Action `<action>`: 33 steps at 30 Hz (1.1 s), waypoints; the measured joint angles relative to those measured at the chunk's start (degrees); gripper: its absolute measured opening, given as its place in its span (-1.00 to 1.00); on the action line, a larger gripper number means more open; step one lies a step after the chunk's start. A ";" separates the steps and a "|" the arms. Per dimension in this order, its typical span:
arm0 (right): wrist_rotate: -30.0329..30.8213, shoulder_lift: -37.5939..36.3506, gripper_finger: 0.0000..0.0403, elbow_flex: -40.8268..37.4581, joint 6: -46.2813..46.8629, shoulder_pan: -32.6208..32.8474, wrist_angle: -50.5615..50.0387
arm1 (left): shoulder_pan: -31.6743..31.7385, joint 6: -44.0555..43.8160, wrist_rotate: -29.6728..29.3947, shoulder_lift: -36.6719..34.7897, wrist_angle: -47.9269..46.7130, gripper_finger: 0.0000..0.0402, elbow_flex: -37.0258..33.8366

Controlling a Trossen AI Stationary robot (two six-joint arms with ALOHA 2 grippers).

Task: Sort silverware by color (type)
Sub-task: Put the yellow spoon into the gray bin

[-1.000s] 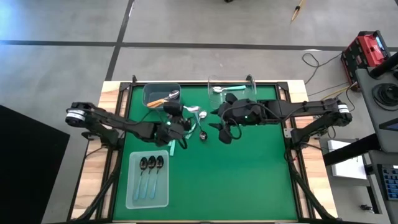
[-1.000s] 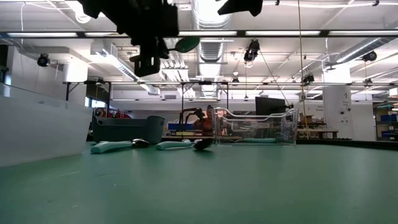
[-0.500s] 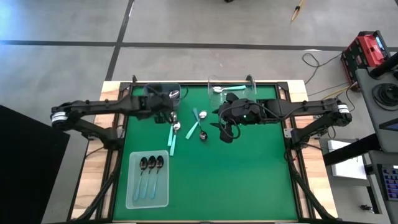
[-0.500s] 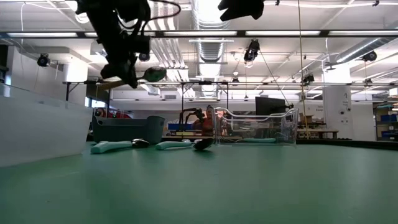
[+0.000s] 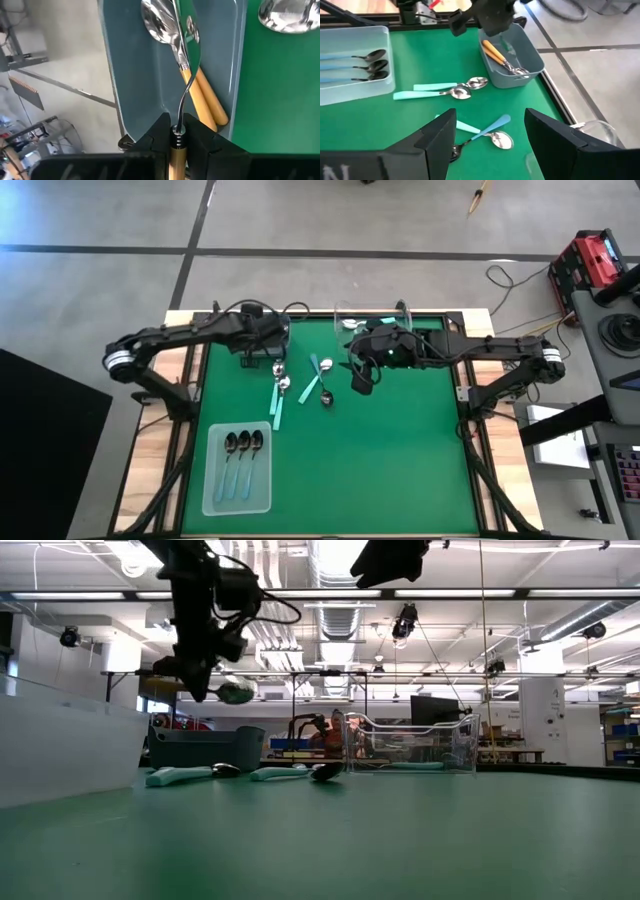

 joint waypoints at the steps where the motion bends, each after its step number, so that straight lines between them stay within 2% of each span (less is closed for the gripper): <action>1: 0.02 0.00 0.12 -0.01 -0.05 -0.31 0.00 | 0.51 1.05 0.06 0.87 -0.11 -0.92 0.28; 6: 0.00 0.00 0.12 -0.01 -0.73 -1.63 -0.01 | 3.46 3.74 1.91 3.81 -0.04 -0.92 2.14; 12: -0.04 0.02 0.12 -0.01 -1.00 -2.81 -0.02 | 8.48 6.09 12.38 4.02 1.31 -0.92 1.80; 19: -0.02 0.00 0.12 -0.01 -1.00 -3.79 0.02 | 11.68 8.57 19.60 3.93 2.25 -0.92 1.76; 27: -0.04 0.00 0.12 -0.01 -0.56 -3.77 0.02 | 13.07 9.10 19.77 4.68 4.00 -0.92 1.72; 33: -0.04 0.00 0.12 -0.03 -0.47 -3.77 0.02 | 13.28 9.21 15.03 6.10 5.62 -0.92 1.72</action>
